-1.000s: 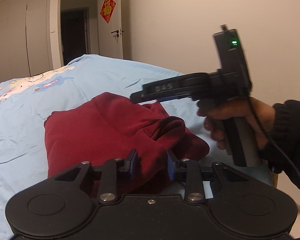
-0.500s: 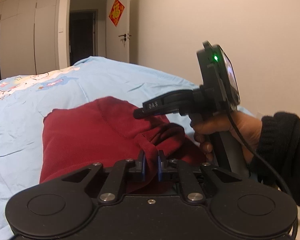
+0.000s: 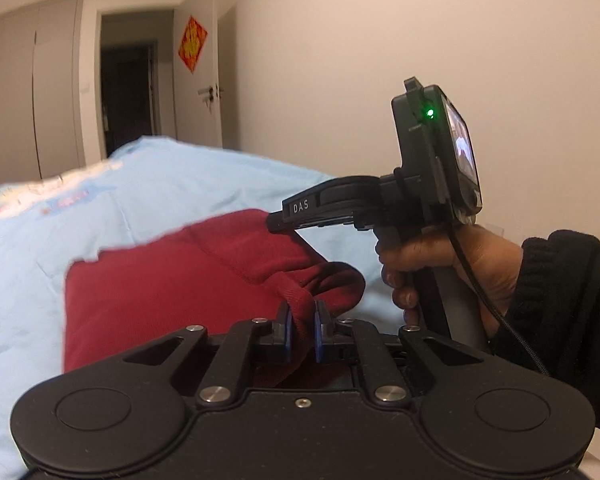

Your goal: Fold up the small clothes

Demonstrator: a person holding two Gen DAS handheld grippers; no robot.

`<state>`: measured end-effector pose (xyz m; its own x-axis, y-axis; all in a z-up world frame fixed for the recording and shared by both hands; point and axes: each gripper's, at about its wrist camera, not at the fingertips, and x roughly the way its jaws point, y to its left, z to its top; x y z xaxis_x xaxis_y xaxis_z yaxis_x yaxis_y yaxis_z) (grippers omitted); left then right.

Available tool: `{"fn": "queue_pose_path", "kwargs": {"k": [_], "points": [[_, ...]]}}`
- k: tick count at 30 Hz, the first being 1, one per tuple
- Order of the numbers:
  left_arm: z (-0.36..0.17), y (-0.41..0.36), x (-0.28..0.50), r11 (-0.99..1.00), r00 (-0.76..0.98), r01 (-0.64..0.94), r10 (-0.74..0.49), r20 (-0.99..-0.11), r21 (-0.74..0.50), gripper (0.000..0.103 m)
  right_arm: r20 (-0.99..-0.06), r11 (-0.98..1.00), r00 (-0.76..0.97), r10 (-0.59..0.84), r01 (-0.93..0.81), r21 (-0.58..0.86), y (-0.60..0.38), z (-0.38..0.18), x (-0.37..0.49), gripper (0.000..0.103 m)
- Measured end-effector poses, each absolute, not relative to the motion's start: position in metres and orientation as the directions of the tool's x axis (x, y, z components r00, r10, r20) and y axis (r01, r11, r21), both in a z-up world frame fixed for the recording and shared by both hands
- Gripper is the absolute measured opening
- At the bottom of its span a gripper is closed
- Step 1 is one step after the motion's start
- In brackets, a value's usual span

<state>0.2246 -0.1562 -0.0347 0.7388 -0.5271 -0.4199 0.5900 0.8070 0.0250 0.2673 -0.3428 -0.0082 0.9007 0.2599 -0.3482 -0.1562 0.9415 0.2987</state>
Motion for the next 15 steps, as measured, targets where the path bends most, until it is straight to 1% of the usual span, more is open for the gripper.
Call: {"fn": "queue_pose_path", "kwargs": {"k": [3, 8, 10, 11, 12, 13, 15], "points": [[-0.04, -0.155, 0.227, 0.805, 0.723, 0.593, -0.532, -0.441, 0.001, 0.01, -0.373, 0.947, 0.894, 0.248, -0.142, 0.288, -0.343, -0.02, 0.266, 0.009], [-0.04, -0.154, 0.229, 0.803, 0.715, 0.595, -0.537, -0.448, -0.013, 0.013, -0.38, 0.946, 0.893, 0.24, -0.126, 0.3, -0.34, -0.026, 0.267, 0.01], [-0.039, -0.153, 0.231, 0.802, 0.707, 0.596, -0.543, -0.453, -0.031, 0.02, -0.383, 0.948, 0.894, 0.234, -0.123, 0.294, -0.339, -0.026, 0.265, 0.012], [-0.037, -0.154, 0.231, 0.801, 0.703, 0.597, -0.549, -0.452, -0.044, 0.021, -0.384, 0.949, 0.894, 0.231, -0.12, 0.292, -0.339, -0.026, 0.265, 0.013], [-0.036, -0.152, 0.23, 0.8, 0.7, 0.598, -0.555, -0.45, -0.057, 0.028, -0.384, 0.949, 0.894, 0.23, -0.119, 0.291, -0.339, -0.026, 0.264, 0.015], [-0.035, -0.149, 0.229, 0.796, 0.694, 0.601, -0.565, -0.446, -0.073, 0.032, -0.383, 0.95, 0.896, 0.226, -0.116, 0.29, -0.337, -0.024, 0.263, 0.018], [-0.028, -0.147, 0.227, 0.793, 0.69, 0.6, -0.58, -0.434, -0.106, 0.048, -0.384, 0.952, 0.897, 0.219, -0.111, 0.285, -0.337, -0.024, 0.261, 0.031]]}}
